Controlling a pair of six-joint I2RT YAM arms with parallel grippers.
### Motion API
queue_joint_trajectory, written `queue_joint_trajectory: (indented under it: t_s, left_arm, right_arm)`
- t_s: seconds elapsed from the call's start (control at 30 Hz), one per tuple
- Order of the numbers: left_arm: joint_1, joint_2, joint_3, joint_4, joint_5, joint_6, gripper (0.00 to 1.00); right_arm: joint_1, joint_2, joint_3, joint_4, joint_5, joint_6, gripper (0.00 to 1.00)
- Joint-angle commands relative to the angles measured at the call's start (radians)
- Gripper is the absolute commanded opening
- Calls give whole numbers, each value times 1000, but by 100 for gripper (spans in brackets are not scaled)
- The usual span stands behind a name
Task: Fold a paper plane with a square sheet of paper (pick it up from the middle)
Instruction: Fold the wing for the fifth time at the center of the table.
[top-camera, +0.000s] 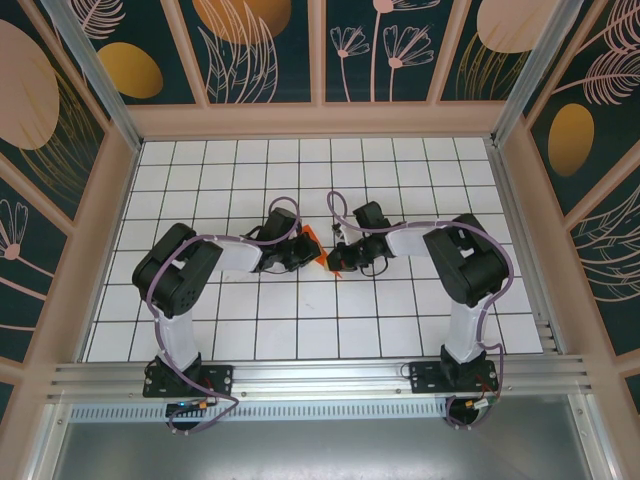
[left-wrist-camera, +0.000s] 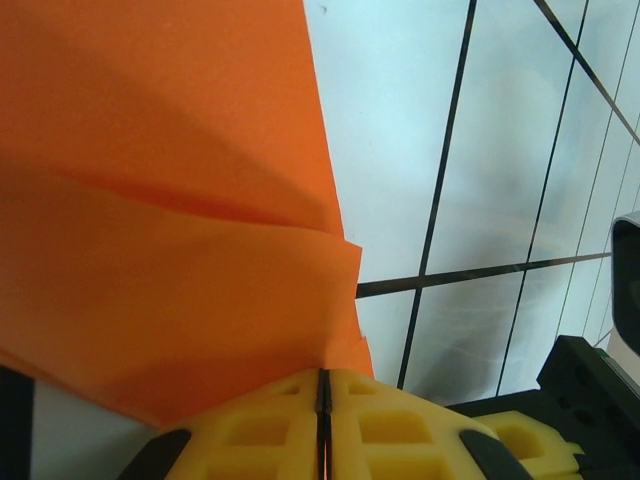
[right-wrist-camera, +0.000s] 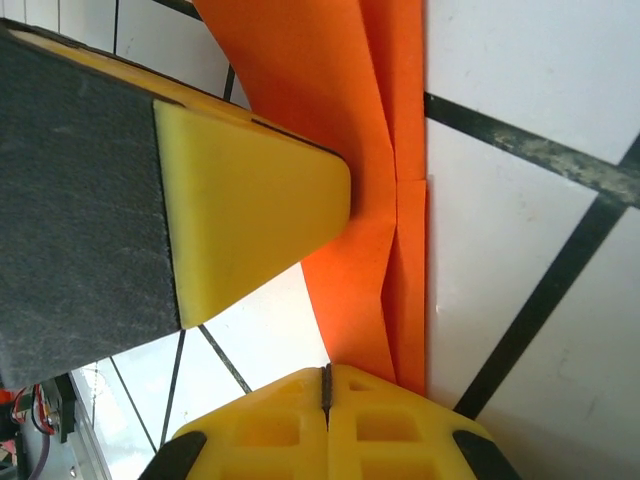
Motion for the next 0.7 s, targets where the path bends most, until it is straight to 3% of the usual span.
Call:
queue_joint_trajectory:
  t_s: [0.0, 0.3, 0.67]
  left_arm:
    - [7, 22, 19, -42, -83, 105, 16]
    - [11, -63, 8, 54, -95, 286, 22]
    - [42, -34, -2, 50, -128, 314, 22]
  right_arm:
    - [-30, 20, -48, -65, 66, -5, 0]
    - [-31, 37, -48, -63, 61, 0, 0]
    - [-32, 58, -46, -68, 67, -2, 0]
